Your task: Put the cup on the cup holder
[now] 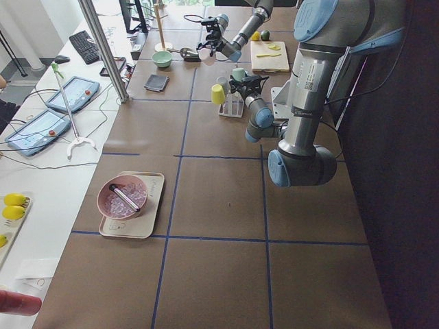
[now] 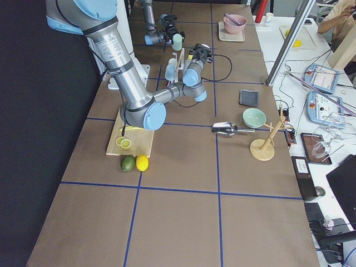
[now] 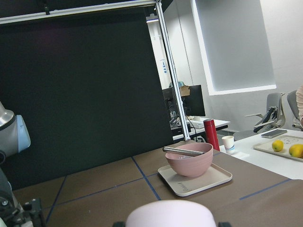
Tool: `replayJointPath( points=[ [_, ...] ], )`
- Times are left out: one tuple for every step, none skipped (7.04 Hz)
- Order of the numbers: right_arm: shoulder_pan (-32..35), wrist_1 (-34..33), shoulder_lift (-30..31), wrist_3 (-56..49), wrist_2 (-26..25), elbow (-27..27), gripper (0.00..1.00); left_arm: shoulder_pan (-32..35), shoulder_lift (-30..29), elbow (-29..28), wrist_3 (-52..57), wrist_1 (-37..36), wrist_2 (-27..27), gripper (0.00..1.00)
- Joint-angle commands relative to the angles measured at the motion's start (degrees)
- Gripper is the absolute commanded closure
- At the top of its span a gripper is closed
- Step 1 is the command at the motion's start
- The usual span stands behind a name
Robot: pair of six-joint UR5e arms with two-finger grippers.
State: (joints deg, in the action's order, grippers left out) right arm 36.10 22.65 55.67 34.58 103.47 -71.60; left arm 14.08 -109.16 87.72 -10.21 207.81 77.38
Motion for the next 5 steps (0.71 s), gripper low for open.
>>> replayJointPath(
  points=[
    [-2.7,-1.5,0.0,-7.4,0.1,0.5,1.0,-1.9,-0.3,-0.1,-0.2,0.6,-0.1,0.92],
    [-4.4,-0.9,0.0,-10.0,0.0,0.3,1.0,-1.9,-0.3,-0.2,-0.2,0.8,-0.1,0.92],
    [-5.2,-0.8,0.6,-11.5,0.0,0.1,1.0,-1.9,-0.3,-0.4,-0.1,0.7,-0.1,0.92],
    [-5.3,-0.5,0.9,-11.7,0.1,0.0,1.0,-1.8,-0.3,-0.9,-0.1,0.6,-0.1,0.92],
    [-5.3,-0.4,1.7,-11.7,0.2,-0.3,1.0,-1.7,-0.3,-1.1,0.0,0.6,-0.1,0.92]
  ],
)
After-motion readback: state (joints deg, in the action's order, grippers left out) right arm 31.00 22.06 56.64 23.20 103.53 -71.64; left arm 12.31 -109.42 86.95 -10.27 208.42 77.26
